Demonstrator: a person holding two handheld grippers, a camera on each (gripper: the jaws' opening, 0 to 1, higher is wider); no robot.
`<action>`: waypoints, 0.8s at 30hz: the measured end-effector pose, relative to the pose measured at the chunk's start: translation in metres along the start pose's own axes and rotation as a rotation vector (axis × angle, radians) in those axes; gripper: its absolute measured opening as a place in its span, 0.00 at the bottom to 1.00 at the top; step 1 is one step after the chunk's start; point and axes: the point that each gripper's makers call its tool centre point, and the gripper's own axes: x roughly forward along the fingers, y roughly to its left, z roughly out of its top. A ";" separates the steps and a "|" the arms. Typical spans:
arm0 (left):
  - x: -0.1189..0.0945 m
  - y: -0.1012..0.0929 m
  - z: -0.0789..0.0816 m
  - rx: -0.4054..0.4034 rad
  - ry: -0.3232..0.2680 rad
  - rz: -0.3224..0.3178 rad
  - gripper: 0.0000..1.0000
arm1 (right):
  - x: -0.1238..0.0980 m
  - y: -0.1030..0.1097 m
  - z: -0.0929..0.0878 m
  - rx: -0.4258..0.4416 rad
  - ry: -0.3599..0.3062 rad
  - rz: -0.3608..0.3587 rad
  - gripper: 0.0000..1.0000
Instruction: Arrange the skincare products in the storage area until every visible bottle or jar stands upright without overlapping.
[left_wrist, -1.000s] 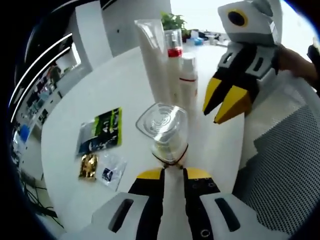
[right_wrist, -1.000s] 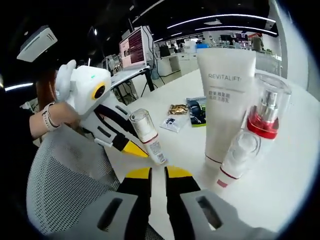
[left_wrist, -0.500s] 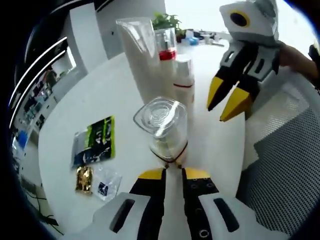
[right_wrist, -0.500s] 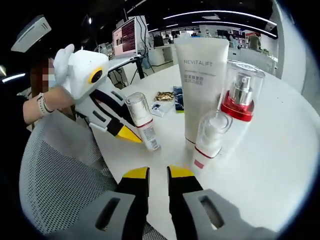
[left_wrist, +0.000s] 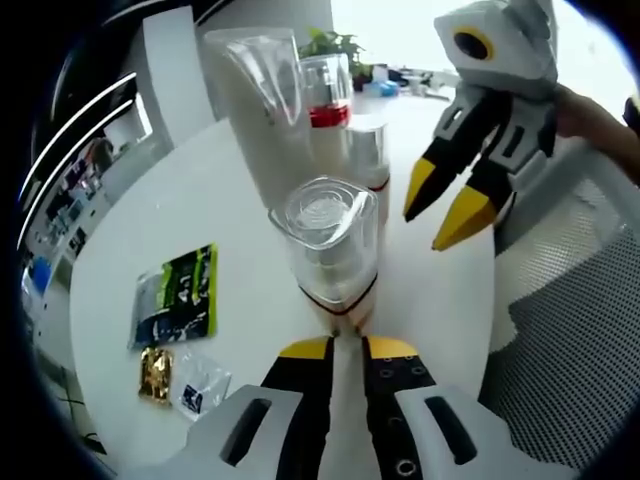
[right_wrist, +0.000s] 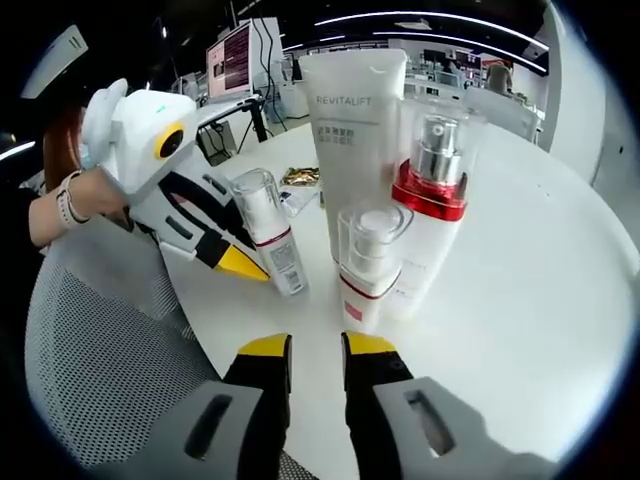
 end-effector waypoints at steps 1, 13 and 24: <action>0.001 0.000 0.001 0.000 -0.001 -0.001 0.07 | 0.000 -0.001 -0.001 -0.001 0.004 -0.002 0.20; 0.012 -0.005 0.012 -0.036 -0.031 -0.008 0.05 | 0.002 -0.009 -0.004 -0.009 0.047 -0.005 0.22; 0.017 -0.005 0.019 -0.027 -0.040 -0.015 0.05 | 0.007 -0.020 -0.007 -0.009 0.075 -0.011 0.22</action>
